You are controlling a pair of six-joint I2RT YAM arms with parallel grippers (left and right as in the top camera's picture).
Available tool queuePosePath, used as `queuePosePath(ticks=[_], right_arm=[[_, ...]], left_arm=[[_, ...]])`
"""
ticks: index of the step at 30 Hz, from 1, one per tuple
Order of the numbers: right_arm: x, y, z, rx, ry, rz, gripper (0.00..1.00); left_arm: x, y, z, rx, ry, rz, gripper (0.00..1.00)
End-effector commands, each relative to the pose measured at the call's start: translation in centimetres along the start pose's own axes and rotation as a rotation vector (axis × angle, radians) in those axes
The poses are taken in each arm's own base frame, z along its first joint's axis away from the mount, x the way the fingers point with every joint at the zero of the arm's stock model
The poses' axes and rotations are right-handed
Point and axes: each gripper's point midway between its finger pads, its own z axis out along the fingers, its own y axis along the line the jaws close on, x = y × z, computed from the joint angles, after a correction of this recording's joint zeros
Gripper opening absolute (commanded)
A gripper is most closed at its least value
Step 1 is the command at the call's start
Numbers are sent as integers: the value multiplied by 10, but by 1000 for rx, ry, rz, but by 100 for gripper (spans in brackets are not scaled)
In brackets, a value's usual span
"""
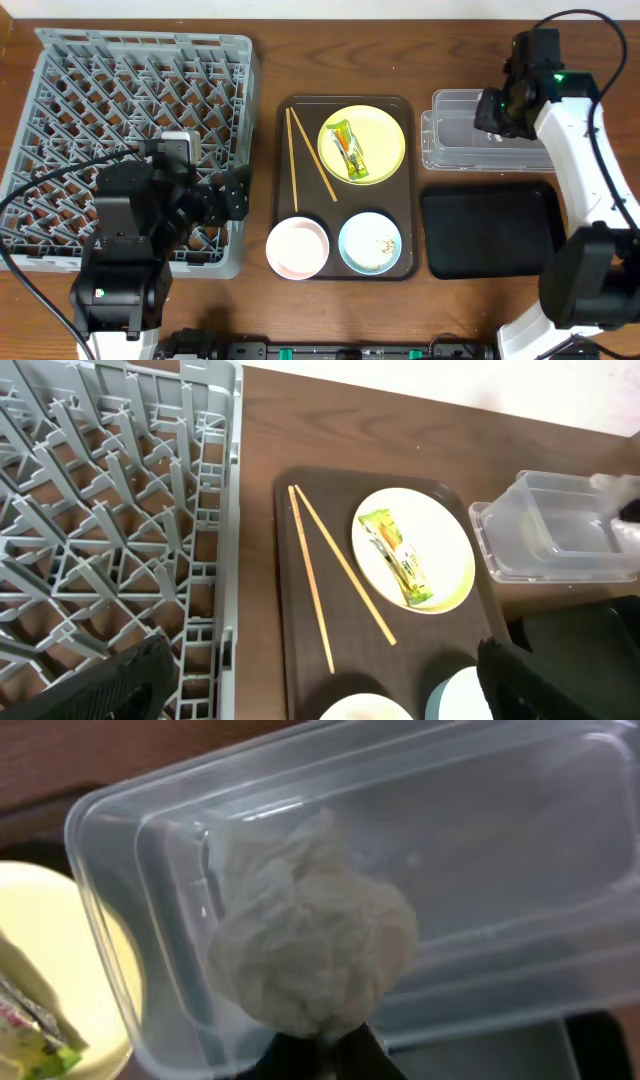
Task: Sort waste into correct bins and load items into the dishwasher
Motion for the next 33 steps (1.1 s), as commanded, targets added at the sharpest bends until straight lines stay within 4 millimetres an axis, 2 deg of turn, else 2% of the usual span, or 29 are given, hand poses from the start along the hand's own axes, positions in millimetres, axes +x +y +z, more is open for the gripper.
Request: queuePosePath(ticks=[1, 3, 6, 9, 11, 14, 16, 18, 20, 23, 26, 30, 33], right_arm=[[-6, 1, 0, -2, -25, -37, 34], [-9, 4, -4, -11, -45, -39, 46], [-10, 13, -10, -57, -54, -51, 46], [-6, 32, -19, -152, -49, -91, 42], [0, 56, -27, -269, -36, -143, 34], [16, 108, -44, -506, -6, -253, 32], [32, 135, -50, -577, 23, -303, 33], [47, 155, -51, -576, 38, -362, 38], [61, 173, -44, -521, 36, -432, 44], [75, 191, -21, -341, -10, -542, 53], [82, 206, 3, -206, -64, -617, 53], [99, 230, 39, -198, -54, -668, 56], [107, 232, 70, -154, -35, -656, 56]], left_arm=[[-6, -3, -4, 11, -13, -3, 97], [-6, -3, -4, 11, -13, -3, 97], [-6, -3, -4, 11, -13, -3, 97], [-6, -3, -4, 11, -13, -3, 97], [-6, -3, -4, 11, -13, -3, 97], [-6, -3, -4, 11, -13, -3, 97], [-6, -3, -4, 11, -13, -3, 97], [-6, -3, -4, 11, -13, -3, 97], [-6, -3, -4, 11, -13, -3, 97], [-6, -3, -4, 11, -13, -3, 97], [-6, -3, -4, 11, -13, -3, 97], [-6, -3, -4, 11, -13, -3, 98], [-6, -3, -4, 11, -13, -3, 97]])
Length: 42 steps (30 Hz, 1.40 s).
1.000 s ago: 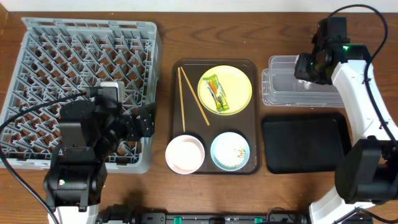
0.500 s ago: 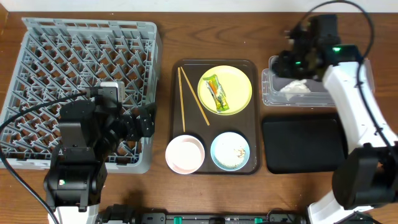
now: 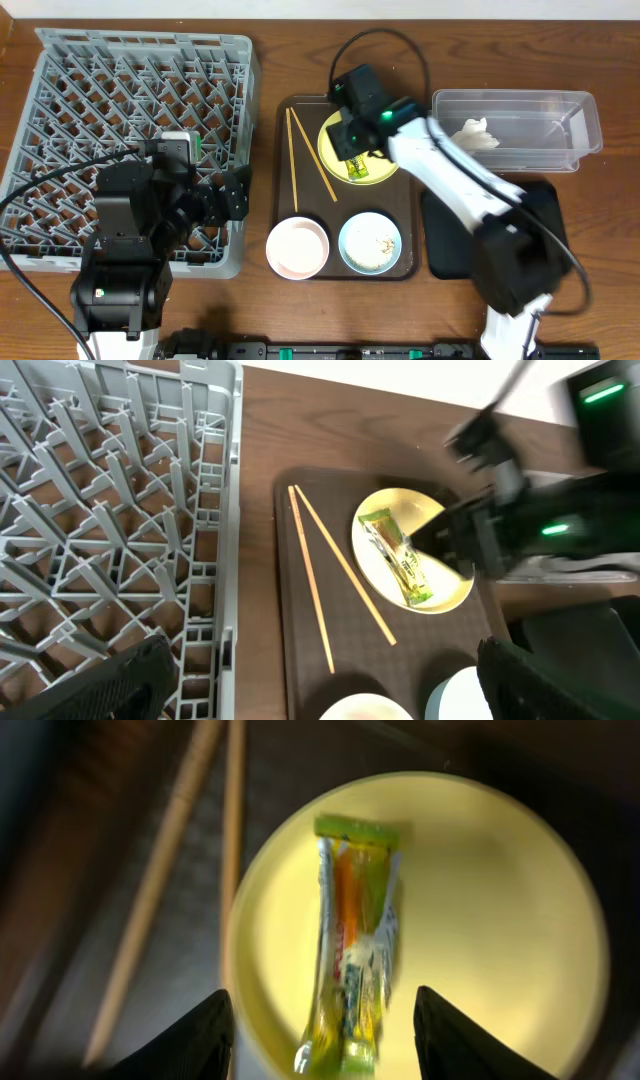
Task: Sort waste into correct bins and load items into the dishwasher
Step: 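Return the right gripper to the plate and grasp the snack wrapper, then drop the green snack wrapper into the clear bin with the right gripper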
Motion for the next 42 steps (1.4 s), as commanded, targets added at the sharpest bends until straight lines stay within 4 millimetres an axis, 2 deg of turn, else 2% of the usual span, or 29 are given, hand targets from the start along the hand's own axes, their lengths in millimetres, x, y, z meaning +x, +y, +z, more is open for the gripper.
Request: queuePosePath(ticks=[1, 3, 4, 7, 9, 11, 13, 16, 20, 22, 24, 27, 30, 32, 34, 37, 42], right_arm=[[12, -19, 32, 117, 40, 25, 56], [18, -22, 48, 124, 57, 47, 56], [21, -23, 54, 117, 65, 57, 52], [25, -18, 62, 77, 83, 70, 16], [22, -17, 58, 64, 76, 79, 1], [16, -20, 49, 61, 58, 102, 1], [6, -28, 30, 63, 24, 151, 1], [-12, -49, -8, 35, -40, 222, 1], [-29, -103, -68, 26, -141, 339, 1], [-26, -136, -91, 59, -169, 401, 1], [-13, -167, -105, 98, -159, 468, 1], [17, -200, -110, 138, -82, 555, 1], [48, -219, -104, 178, 14, 684, 1], [70, -232, -101, 259, 66, 903, 1], [75, -233, -96, 277, 75, 1021, 1], [73, -234, -89, 287, 54, 1146, 1], [69, -243, -79, 323, 8, 1277, 1]], left_arm=[[-6, -3, -4, 11, -14, -2, 97], [-6, -3, -4, 11, -14, -2, 97], [-6, -3, -4, 11, -14, -2, 97], [-6, -3, -4, 11, -14, -2, 97], [-6, -3, -4, 11, -14, -2, 97], [-6, -3, -4, 11, -14, -2, 97], [-6, -3, -4, 11, -14, -2, 98], [-6, -3, -4, 11, -14, -2, 97], [-6, -3, -4, 11, -14, -2, 97], [-6, -3, -4, 11, -14, -2, 97], [-6, -3, -4, 11, -14, -2, 97], [-6, -3, -4, 11, -14, -2, 97], [-6, -3, -4, 11, -14, -2, 97], [-6, -3, -4, 11, -14, -2, 97], [-6, -3, -4, 11, -14, -2, 98], [-6, -3, -4, 11, -14, -2, 97], [-6, -3, -4, 11, -14, -2, 98]])
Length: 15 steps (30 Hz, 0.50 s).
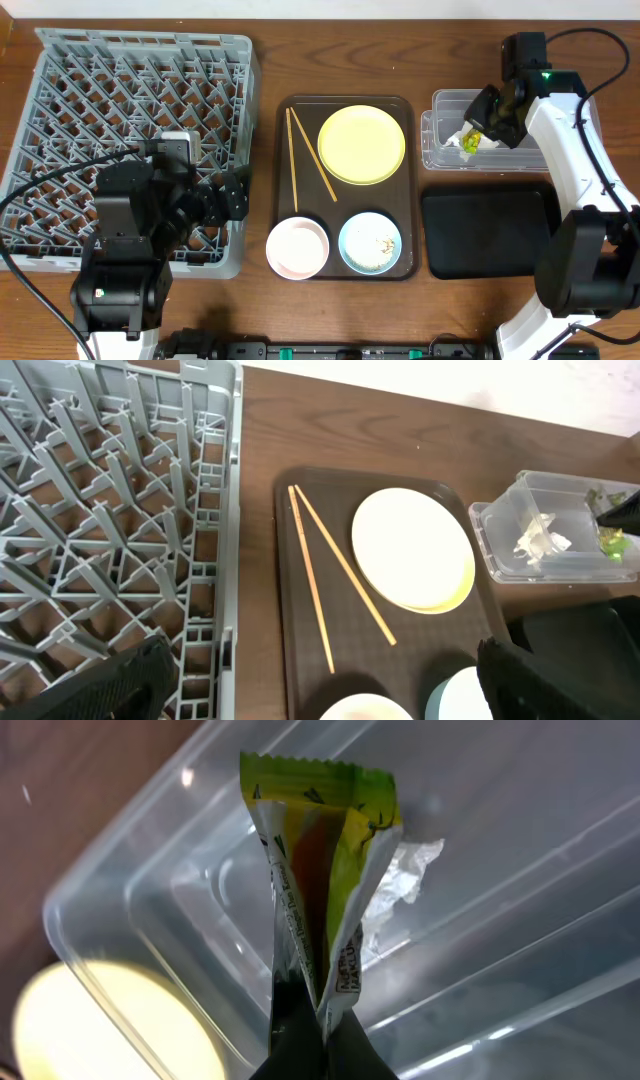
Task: Sort waste into correct bins and load items into the dishwasher
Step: 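Drop the green snack wrapper into the clear bin with the right gripper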
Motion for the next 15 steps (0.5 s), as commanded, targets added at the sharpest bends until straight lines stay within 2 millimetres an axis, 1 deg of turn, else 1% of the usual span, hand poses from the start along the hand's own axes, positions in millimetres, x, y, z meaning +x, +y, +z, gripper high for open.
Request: queuePosePath(ticks=[1, 3, 5, 6, 7, 8, 9, 12, 15], right_arm=[[-5, -6, 13, 53, -35, 187, 1], [-9, -6, 19, 57, -51, 221, 1], [-11, -5, 20, 50, -55, 230, 1], [-10, -4, 20, 43, -49, 229, 7], [-9, -1, 19, 32, -42, 213, 19], [-10, 0, 16, 22, -43, 188, 29], [-11, 2, 13, 17, -50, 162, 32], [-16, 8, -5, -21, -76, 90, 32], [-24, 16, -30, -78, -132, 27, 32]], left_arm=[[-6, -3, -4, 11, -14, -2, 98], [-6, -3, -4, 11, -14, -2, 97], [-6, -3, -4, 11, -14, -2, 97], [-6, -3, -4, 11, -14, -2, 97], [-6, -3, -4, 11, -14, -2, 97], [-6, -3, -4, 11, -14, -2, 97], [-6, -3, -4, 11, -14, -2, 97], [-6, -3, -4, 11, -14, -2, 97], [-6, -3, -4, 12, -14, -2, 98]])
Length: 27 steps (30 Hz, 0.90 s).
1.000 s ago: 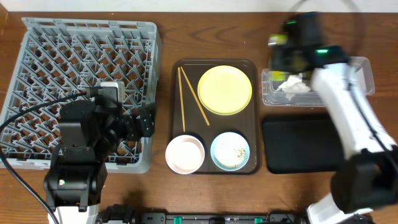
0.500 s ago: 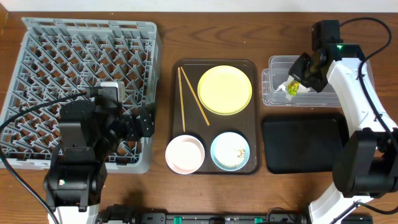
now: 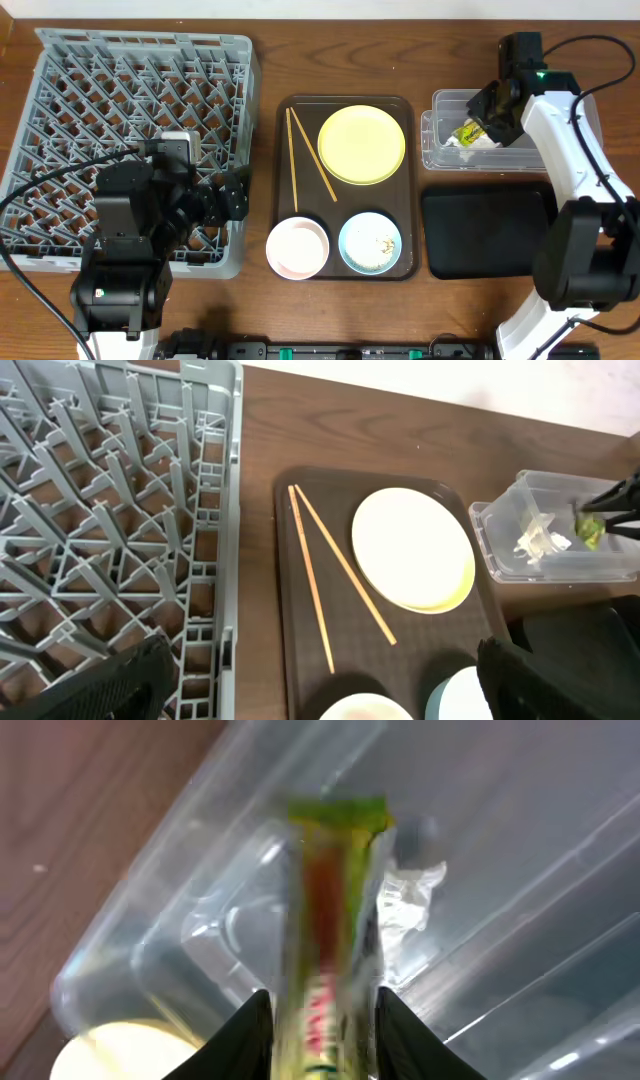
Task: Sort waste into correct bins and load items into the dishwasher
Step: 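Drop the green snack wrapper into the clear bin with the right gripper, then grasp the rim of the light-blue rice bowl with the right gripper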
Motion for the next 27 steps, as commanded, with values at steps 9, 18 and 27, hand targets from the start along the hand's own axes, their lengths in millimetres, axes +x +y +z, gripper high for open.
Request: queuePosePath(ticks=[9, 18, 27], right_arm=[[-21, 17, -88, -147, -170, -128, 37], [103, 70, -103, -453, 189, -698, 26], [209, 40, -89, -193, 309, -1086, 40]], left_arm=[[-6, -3, -4, 11, -14, -2, 97], [-6, -3, -4, 12, -14, -2, 97], [-6, -3, -4, 11, -14, -2, 97]])
